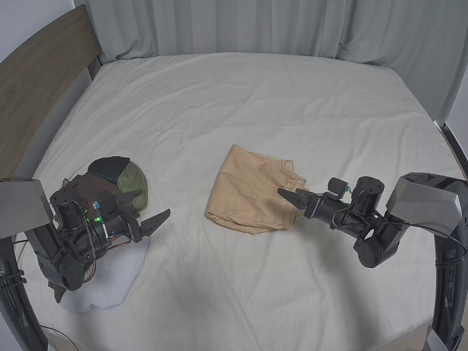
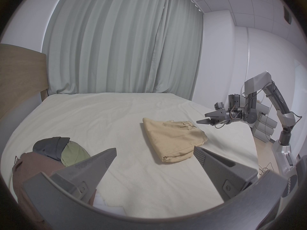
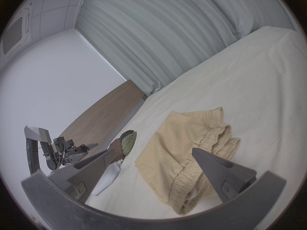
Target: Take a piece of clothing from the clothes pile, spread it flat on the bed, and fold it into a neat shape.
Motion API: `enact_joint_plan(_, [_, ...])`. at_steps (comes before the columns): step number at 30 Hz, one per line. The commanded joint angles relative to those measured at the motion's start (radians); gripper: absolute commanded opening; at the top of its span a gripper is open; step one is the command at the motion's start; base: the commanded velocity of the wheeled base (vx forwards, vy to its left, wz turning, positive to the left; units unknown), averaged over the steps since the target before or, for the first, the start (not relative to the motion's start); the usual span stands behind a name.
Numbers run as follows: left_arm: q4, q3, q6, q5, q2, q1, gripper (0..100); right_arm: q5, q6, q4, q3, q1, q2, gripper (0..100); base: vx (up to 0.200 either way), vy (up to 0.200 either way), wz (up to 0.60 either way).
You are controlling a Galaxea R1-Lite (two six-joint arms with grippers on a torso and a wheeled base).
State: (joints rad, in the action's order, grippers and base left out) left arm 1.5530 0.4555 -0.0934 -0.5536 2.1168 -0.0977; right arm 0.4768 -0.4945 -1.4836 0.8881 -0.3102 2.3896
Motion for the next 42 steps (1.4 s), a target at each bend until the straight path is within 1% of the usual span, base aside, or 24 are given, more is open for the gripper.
enact_joint_plan(1, [0.002,0.0,0.0,0.0,0.0,-0.001,100,0.0,-0.001,0.0,0.022,-0.027,0.03,100,0.0,0.0,0.0])
enact_joint_plan(2, [0.002,0.0,0.0,0.0,0.0,-0.001,100,-0.001,-0.001,-0.014,0.046,-0.052,0.076,100,0.0,0.0,0.0])
enact_joint_plan(7, [0.001,0.0,0.0,0.0,0.002,0.001,100,-0.001,-0.003,0.0,0.077,-0.072,0.105,100,0.0,0.0,0.0])
enact_joint_plan(17, [0.001,-0.003,0.0,0.0,0.003,0.001,100,-0.006,0.001,-0.017,0.114,-0.047,0.223,100,0.0,0.0,0.0])
enact_joint_plan(30, [0.002,-0.008,0.0,0.0,0.002,-0.001,100,-0.014,0.001,-0.055,0.117,-0.05,0.23,100,0.0,0.0,0.0])
enact_joint_plan(32, [0.002,-0.009,0.001,-0.002,-0.001,-0.001,100,-0.014,0.001,-0.058,0.112,-0.055,0.218,100,0.0,0.0,0.0])
enact_joint_plan(38, [0.001,-0.02,0.009,-0.006,-0.046,-0.011,100,-0.023,0.002,-0.056,0.045,-0.066,0.019,100,0.0,0.0,0.0])
enact_joint_plan(40, [0.001,-0.034,0.021,-0.006,-0.077,-0.03,100,-0.026,0.008,-0.056,-0.003,-0.067,-0.078,100,0.0,0.0,0.0])
enact_joint_plan(41, [0.001,-0.034,0.021,-0.006,-0.077,-0.03,100,-0.026,0.008,-0.056,-0.003,-0.067,-0.078,100,0.0,0.0,0.0])
enact_joint_plan(42, [0.001,-0.054,0.026,-0.008,-0.106,-0.051,100,-0.026,0.057,-0.056,-0.055,-0.066,-0.153,100,0.0,0.0,0.0])
